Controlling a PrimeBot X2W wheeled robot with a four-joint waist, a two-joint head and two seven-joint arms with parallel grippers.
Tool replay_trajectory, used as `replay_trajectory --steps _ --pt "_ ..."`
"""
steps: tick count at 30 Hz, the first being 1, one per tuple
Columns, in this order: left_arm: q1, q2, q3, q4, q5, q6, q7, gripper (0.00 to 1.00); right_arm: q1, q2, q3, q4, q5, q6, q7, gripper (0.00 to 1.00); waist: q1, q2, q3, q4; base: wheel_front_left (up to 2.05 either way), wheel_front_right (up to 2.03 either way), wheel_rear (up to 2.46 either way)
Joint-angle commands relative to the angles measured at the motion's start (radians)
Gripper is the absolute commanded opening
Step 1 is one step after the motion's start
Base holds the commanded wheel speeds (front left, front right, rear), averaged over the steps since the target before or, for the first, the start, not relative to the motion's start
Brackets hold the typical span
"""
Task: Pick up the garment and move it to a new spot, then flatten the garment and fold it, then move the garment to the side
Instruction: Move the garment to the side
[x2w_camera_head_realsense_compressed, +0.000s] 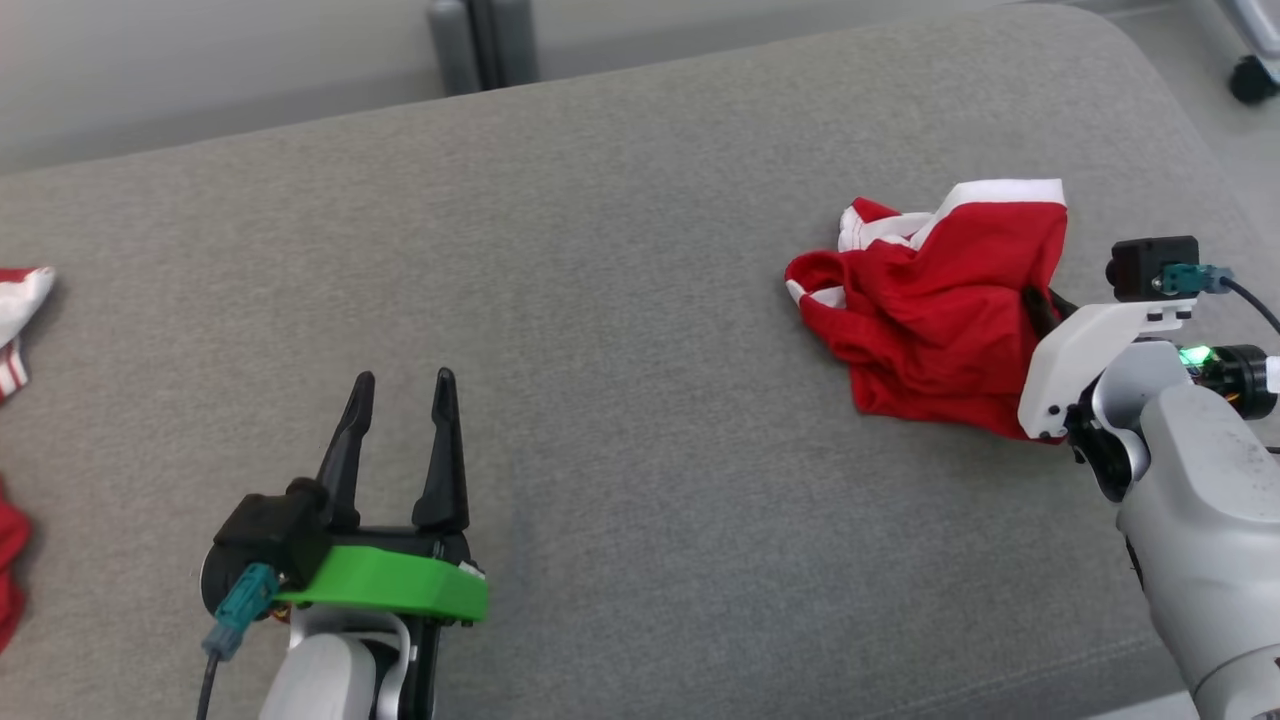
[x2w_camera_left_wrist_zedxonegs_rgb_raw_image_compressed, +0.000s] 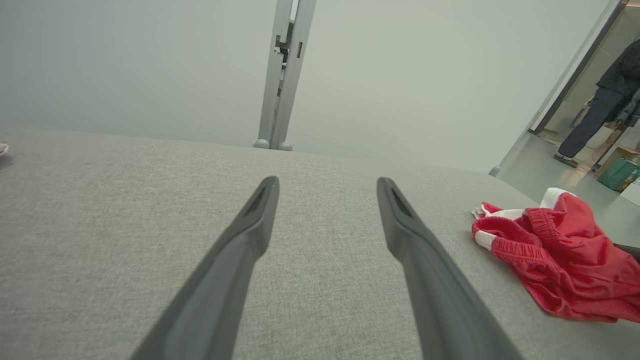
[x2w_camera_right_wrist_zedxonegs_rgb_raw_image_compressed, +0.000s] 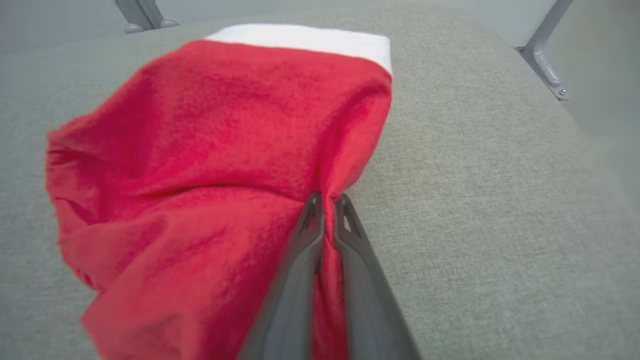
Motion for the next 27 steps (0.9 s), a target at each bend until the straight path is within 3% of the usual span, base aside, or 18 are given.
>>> replay_trajectory --steps 1,6,11,26,27 --pt "-0.022 0.003 0.002 -0.002 0.01 -0.005 -0.001 1.0 -0.017 0.005 -0.005 0.006 -0.005 -0.001 -0.011 0.0 0.0 -0.0001 0.061 -0.102 0.0 0.0 0.0" --pt "-0.051 0.003 -0.012 0.005 0.038 -0.016 -0.001 1.0 -0.039 0.012 -0.037 0.021 0.014 -0.001 -0.038 0.0 0.0 -0.0001 0.093 -0.145 0.0 0.0 0.0" --pt "-0.077 0.004 -0.018 0.004 0.051 -0.025 -0.001 1.0 -0.083 0.001 -0.05 0.043 0.016 -0.001 -0.048 0.0 0.0 -0.0001 0.124 -0.146 0.0 0.0 0.0" --pt "-0.113 0.007 0.001 -0.027 0.076 -0.034 -0.001 1.0 -0.273 -0.154 -0.132 0.142 -0.074 -0.001 -0.086 0.0 0.0 -0.0001 0.222 -0.029 0.0 0.0 0.0" --pt "-0.114 0.007 0.002 -0.029 0.076 -0.034 -0.001 1.0 -0.28 -0.162 -0.144 0.151 -0.086 -0.001 -0.101 0.25 0.0 -0.0001 0.227 -0.024 0.0 0.0 0.0"
